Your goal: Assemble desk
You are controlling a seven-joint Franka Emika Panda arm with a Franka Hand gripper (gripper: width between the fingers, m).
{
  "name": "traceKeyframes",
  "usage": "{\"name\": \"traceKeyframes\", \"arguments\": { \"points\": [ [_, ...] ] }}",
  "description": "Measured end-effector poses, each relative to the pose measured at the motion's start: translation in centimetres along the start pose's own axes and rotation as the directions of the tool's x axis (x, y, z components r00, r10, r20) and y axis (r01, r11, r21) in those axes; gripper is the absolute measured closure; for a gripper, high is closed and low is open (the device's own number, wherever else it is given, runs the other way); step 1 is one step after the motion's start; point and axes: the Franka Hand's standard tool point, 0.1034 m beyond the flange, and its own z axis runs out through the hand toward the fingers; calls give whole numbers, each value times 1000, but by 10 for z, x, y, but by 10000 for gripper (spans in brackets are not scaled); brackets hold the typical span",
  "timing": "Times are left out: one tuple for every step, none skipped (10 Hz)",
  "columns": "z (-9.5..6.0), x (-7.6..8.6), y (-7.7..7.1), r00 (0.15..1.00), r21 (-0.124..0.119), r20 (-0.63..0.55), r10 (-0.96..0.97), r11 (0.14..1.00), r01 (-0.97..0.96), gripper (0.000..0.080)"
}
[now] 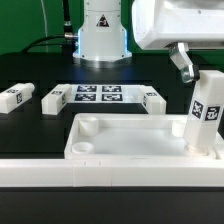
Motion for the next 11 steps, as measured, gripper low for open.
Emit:
{"name": "traceKeyframes", "arguments": {
  "points": [
    [8,-11,-5,994,37,108,11,999,-15,150],
    [11,-12,-4,983,59,185,17,998,-28,150],
    [12,-12,-1,974,68,226,19,997,-35,150],
    [13,-18,-3,947,91,319,29,994,-62,150],
    [12,-18,-7,919,107,393,33,991,-82,150],
    [13,-17,-11,896,118,443,24,989,-85,150],
    [12,-21,-15,869,129,495,15,988,-90,150],
    [11,-23,-17,830,143,557,4,985,-100,150],
    [13,-18,-15,835,143,550,3,985,-98,150],
    [14,-17,-12,840,145,542,-1,985,-92,150],
    [14,-17,-9,843,148,537,-9,985,-83,150]
  ]
}}
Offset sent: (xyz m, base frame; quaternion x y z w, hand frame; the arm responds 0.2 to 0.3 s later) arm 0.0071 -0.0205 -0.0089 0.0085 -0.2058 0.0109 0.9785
